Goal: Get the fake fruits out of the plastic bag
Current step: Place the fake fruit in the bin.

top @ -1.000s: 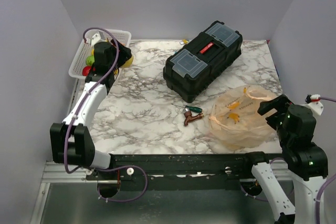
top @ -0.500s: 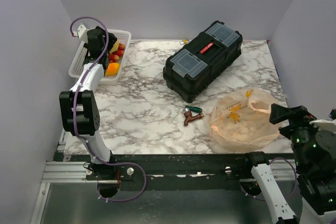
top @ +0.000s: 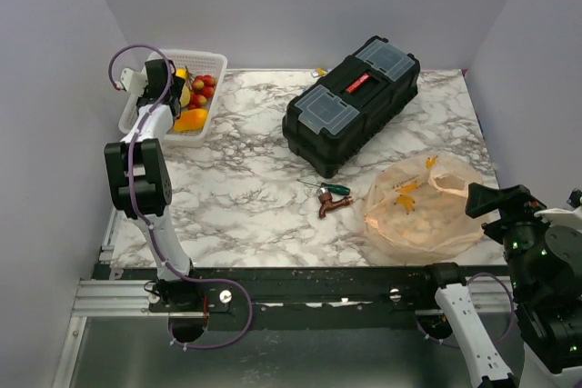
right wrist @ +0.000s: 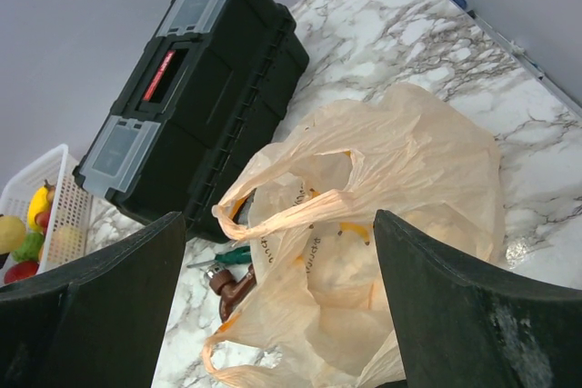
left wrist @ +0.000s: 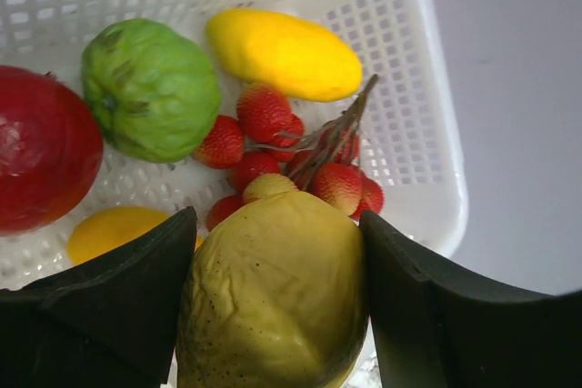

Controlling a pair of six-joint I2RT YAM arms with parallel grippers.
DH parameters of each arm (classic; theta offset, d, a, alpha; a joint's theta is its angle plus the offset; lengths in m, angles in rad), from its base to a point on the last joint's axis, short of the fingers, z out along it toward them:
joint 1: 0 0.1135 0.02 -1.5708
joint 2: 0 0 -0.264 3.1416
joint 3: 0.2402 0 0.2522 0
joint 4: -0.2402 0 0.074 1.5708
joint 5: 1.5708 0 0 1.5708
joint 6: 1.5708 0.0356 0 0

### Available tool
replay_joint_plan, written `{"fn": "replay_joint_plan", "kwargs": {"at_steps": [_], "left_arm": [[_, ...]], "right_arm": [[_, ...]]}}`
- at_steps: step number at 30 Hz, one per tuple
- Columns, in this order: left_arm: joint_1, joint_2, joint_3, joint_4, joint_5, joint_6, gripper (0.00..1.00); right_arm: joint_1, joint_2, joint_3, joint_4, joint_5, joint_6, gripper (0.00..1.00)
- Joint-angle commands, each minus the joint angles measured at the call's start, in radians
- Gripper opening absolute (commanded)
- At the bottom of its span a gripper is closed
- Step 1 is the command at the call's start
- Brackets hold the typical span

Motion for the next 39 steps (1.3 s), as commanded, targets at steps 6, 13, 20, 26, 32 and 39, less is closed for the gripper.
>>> {"fn": "replay_joint_plan", "kwargs": {"at_steps": [6,13,20,26,32,39], "left_arm": [[0.038,0.088,0.118,-0.16,-0.004,-0.089,0.42],[0.05,0.114,0.147,-0.187,0.024,-0.08,0.67],[0.051,0.106,0.201,-0.231,0.027,-0.047,0.99],[0.05,0.047,0.214,-0.255,0.075,-0.002,0.99],[0.048,-0.099,0.125,-0.251,0.197,0.003,0.99],[0.0,-0.262,0.108,-0.248,0.461,0.119,0.98]], "right_arm": [[0.003,-0.005,-0.008,-0.03,-0.017,-0.001,0.87],[0.003,0.0,-0.012,-0.032,-0.027,0.007,0.87],[0.003,0.009,0.002,-0.03,-0.034,0.005,0.87],[0.003,0.012,0.003,-0.027,-0.049,0.0,0.88],[0.003,0.019,0.006,-0.015,-0.073,-0.014,0.94],[0.004,0.031,0.02,0.017,-0.098,-0.035,1.0]]}}
